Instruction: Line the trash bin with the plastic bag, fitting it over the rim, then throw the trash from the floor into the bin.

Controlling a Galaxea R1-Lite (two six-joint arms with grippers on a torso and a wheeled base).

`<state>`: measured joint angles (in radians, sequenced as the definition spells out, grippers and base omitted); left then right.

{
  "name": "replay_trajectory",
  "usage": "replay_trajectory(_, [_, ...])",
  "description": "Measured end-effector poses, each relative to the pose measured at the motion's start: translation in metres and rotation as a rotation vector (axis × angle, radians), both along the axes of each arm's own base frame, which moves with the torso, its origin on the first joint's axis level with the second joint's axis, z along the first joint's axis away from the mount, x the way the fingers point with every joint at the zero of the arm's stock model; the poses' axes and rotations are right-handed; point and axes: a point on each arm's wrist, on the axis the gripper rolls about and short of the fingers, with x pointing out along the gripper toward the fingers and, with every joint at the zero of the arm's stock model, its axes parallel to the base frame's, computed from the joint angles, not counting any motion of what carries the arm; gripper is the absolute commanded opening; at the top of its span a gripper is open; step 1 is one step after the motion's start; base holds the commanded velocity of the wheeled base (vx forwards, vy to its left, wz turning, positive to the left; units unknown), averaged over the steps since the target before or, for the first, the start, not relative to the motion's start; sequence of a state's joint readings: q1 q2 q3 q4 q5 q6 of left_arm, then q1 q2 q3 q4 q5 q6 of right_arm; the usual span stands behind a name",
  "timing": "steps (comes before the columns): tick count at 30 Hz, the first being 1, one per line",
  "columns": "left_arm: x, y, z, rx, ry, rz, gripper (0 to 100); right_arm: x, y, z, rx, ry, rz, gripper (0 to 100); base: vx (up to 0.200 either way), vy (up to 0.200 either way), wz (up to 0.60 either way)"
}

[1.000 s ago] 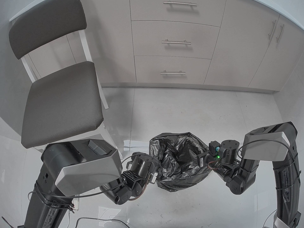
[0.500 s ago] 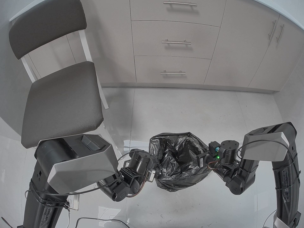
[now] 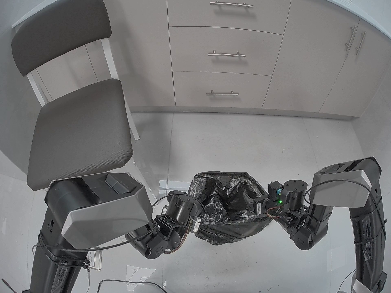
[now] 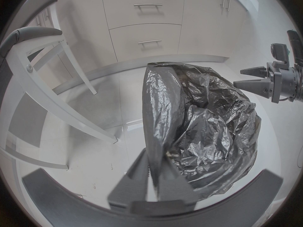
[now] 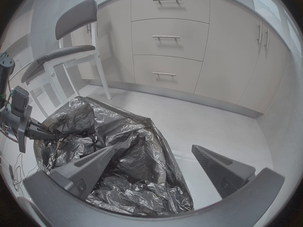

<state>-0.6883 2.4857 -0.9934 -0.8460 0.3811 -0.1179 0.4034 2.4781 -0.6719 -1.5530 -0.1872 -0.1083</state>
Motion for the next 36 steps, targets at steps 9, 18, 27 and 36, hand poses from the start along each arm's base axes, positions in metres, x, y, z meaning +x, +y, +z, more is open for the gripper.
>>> replay_trajectory(9, [-0.001, 0.002, -0.001, -0.001, 0.007, 0.005, 0, 0.000, 0.000, -0.002, -0.002, 0.005, 0.000, 100, 0.000, 0.000, 0.00])
replay_trajectory(18, [0.006, 0.004, -0.007, -0.060, 0.020, 0.050, 0, 0.000, 0.000, -0.004, -0.004, 0.009, 0.000, 100, 0.000, 0.000, 0.00])
replay_trajectory(27, [0.009, 0.004, -0.020, -0.061, 0.046, 0.046, 0, 0.000, 0.000, -0.005, -0.012, 0.012, 0.002, 100, 0.000, 0.000, 0.00])
replay_trajectory(36, [0.008, -0.003, -0.023, -0.093, 0.073, 0.027, 0, -0.001, 0.000, -0.006, -0.017, 0.014, 0.005, 100, 0.000, 0.000, 0.00])
